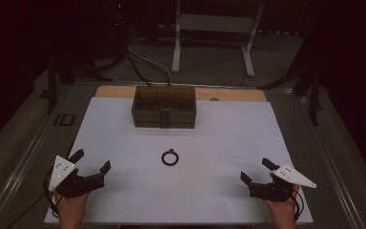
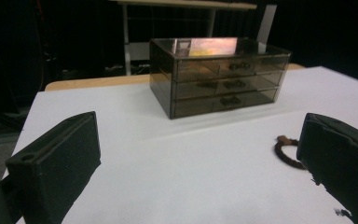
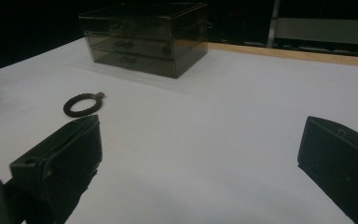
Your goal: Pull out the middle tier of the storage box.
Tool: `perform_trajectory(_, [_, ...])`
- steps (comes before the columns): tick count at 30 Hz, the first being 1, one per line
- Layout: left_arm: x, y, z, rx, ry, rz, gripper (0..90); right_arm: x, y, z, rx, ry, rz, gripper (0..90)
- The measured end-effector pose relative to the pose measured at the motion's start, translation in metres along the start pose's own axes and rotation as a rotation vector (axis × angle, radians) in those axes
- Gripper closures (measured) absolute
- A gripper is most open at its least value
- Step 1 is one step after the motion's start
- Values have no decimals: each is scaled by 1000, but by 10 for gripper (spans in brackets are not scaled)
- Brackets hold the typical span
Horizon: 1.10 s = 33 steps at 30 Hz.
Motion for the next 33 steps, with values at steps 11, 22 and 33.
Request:
perform_trajectory(11, [10,3,11,27,2,-26,10,-1,1,-1,21,3,0,0])
perform_trajectory(22, [23,9,19,15,-3,-10,10,-3,2,1,36,-28,5,0])
perform_trajectory(33, [37,11,21,-2,32,-43,10,-4,3,3,49,-39,14,0])
Point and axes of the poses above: each handheld gripper's, and its own axes: x roughly forward along the jaws, y roughly out of its top, z roughly to its right, the point moved 7 cm from there along x, roughly forward along the jaws, and after that the axes turned 11 degrees about z, right-handed, at the moved point
